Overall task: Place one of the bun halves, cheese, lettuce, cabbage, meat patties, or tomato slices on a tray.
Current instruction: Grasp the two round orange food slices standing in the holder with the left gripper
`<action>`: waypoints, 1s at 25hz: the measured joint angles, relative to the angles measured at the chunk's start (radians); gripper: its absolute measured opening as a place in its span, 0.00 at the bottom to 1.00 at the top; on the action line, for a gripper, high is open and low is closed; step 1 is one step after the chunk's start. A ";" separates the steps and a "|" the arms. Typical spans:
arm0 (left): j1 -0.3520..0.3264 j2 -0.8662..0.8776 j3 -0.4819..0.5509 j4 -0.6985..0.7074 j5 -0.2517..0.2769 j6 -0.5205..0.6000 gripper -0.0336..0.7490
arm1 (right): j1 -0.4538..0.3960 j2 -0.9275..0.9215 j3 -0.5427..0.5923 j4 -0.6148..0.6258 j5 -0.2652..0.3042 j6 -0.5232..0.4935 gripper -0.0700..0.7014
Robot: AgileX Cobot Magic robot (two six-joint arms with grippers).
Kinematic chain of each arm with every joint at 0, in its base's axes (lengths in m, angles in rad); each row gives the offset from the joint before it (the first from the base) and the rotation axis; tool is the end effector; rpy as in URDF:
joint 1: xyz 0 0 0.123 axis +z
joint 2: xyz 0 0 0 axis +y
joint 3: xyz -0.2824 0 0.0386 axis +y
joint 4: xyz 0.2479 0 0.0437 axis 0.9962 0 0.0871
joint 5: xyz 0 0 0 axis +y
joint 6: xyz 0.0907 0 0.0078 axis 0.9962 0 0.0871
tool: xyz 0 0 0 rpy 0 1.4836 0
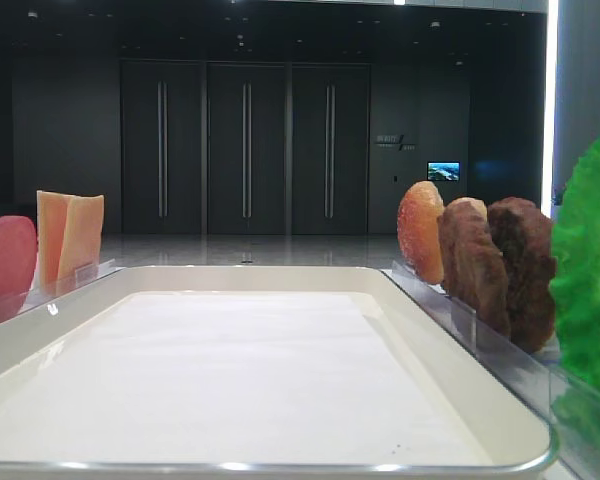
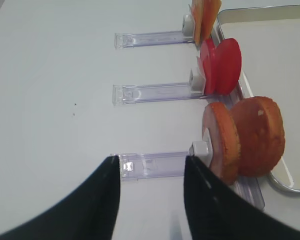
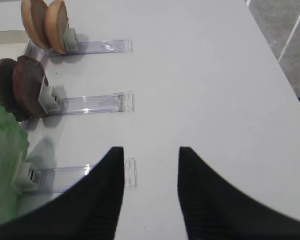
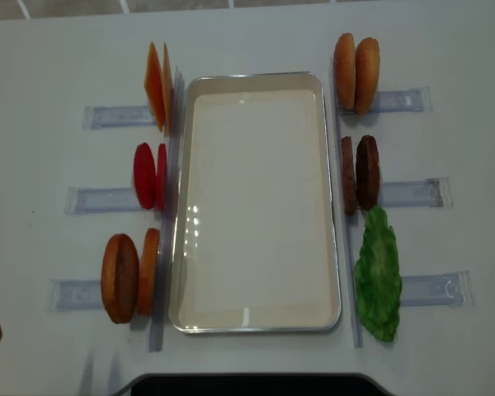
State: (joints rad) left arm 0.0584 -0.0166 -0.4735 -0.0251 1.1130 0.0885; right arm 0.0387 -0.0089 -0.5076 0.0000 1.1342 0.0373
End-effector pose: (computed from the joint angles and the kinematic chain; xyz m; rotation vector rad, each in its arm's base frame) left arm -0.0065 -0.0024 0.2656 0.0335 2.1065 0.0577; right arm -0.0103 -0.0004 0.2733 -0.0015 2.1016 0.0457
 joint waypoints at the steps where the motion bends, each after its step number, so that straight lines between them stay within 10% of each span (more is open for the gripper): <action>1: 0.000 0.000 0.000 0.000 0.000 0.000 0.46 | 0.000 0.000 0.000 0.000 0.000 0.000 0.42; 25: 0.000 0.000 0.000 0.000 0.000 0.000 0.46 | 0.000 0.000 0.000 0.000 0.000 0.000 0.42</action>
State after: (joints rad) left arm 0.0584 -0.0166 -0.4735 -0.0251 1.1130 0.0885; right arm 0.0387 -0.0089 -0.5076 0.0000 1.1342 0.0373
